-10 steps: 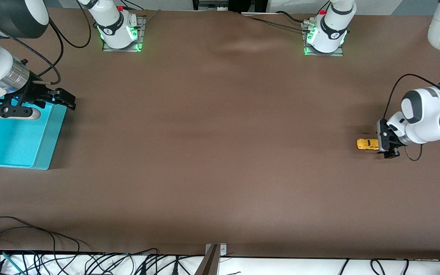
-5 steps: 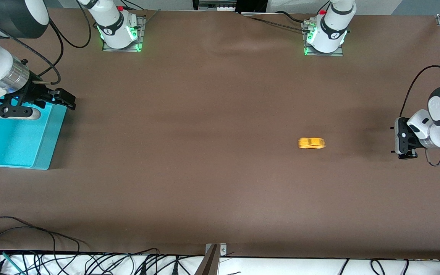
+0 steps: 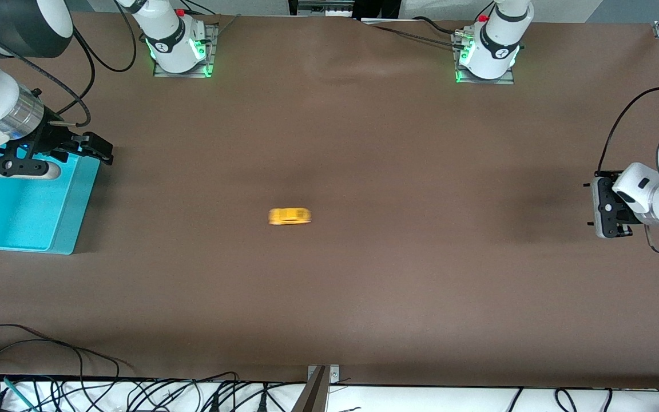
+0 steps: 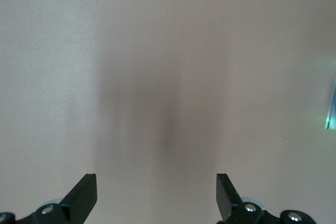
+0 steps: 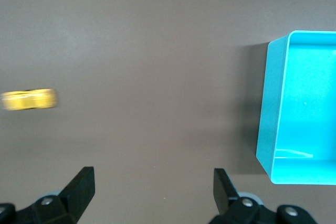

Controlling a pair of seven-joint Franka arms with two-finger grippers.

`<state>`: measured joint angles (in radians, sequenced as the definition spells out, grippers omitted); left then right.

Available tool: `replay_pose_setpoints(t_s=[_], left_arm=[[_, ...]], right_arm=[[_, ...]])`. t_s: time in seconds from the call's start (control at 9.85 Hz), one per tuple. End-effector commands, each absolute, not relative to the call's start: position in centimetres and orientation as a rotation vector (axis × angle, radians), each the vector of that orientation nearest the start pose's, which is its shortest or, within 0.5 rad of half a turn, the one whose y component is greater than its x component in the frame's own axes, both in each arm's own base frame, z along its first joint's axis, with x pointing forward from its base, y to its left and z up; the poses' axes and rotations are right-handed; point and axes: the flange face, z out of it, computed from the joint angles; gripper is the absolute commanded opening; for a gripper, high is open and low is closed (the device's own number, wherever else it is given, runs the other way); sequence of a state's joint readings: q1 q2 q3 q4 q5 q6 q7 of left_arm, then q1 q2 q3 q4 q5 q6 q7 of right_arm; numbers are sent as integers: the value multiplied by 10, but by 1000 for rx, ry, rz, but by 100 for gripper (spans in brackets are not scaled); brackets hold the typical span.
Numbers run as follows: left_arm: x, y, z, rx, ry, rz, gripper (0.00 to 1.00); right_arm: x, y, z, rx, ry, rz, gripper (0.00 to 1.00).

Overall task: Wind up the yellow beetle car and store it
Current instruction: 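Release the car so it rolls across the table toward the cyan box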

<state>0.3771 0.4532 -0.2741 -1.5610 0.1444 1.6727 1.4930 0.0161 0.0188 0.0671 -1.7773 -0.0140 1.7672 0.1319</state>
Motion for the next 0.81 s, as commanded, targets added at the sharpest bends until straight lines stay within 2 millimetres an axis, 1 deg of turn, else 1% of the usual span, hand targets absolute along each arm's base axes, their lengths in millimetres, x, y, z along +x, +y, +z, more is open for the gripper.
replay_pose_setpoints(t_s=[0.0, 0.1, 0.2, 0.3, 0.41, 0.51, 0.71], left_arm=[[636, 94, 382, -2583, 2135, 399, 100], [638, 90, 389, -2587, 2129, 395, 100], [638, 89, 398, -2632, 2068, 416, 100], [640, 80, 409, -2659, 2026, 417, 100], [642, 76, 419, -2692, 1974, 421, 100], [642, 76, 430, -2733, 1899, 429, 100], [639, 55, 463, -2777, 1751, 380, 100]], right_arm=[[566, 44, 537, -3161, 55, 53, 100], [566, 44, 537, -3161, 55, 53, 100], [566, 43, 537, -3160, 55, 50, 100], [566, 42, 537, -3160, 57, 53, 100], [566, 42, 537, -3162, 57, 53, 100], [566, 42, 535, -3165, 56, 59, 100], [566, 45, 528, -3164, -1, 94, 100]])
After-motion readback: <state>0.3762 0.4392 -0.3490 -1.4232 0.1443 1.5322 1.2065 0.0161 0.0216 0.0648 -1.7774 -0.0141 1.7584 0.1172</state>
